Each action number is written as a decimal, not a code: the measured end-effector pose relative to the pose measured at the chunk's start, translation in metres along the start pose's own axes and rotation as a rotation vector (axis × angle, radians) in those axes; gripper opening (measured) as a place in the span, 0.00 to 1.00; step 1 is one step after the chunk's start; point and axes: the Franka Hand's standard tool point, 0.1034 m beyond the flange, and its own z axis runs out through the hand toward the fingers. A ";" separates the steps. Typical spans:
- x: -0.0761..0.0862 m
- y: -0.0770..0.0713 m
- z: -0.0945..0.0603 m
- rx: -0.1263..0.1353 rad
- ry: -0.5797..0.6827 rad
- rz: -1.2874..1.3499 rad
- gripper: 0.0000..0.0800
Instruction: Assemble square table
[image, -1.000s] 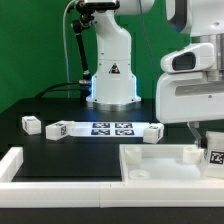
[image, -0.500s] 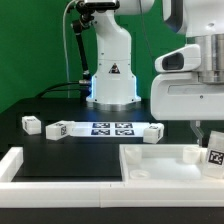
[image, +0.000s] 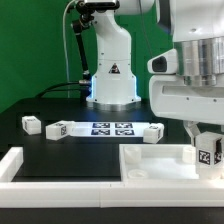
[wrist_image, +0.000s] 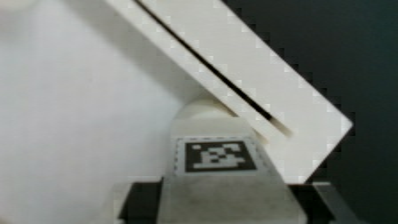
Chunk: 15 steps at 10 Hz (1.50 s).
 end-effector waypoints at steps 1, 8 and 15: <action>-0.001 -0.001 0.000 0.015 -0.023 0.187 0.37; -0.003 -0.005 0.001 0.032 0.007 -0.065 0.78; -0.003 -0.005 -0.001 -0.035 0.060 -0.843 0.81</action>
Offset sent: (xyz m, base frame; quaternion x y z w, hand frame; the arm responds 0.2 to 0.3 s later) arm 0.0000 0.0000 0.0000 0.0000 0.0000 0.1296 0.9916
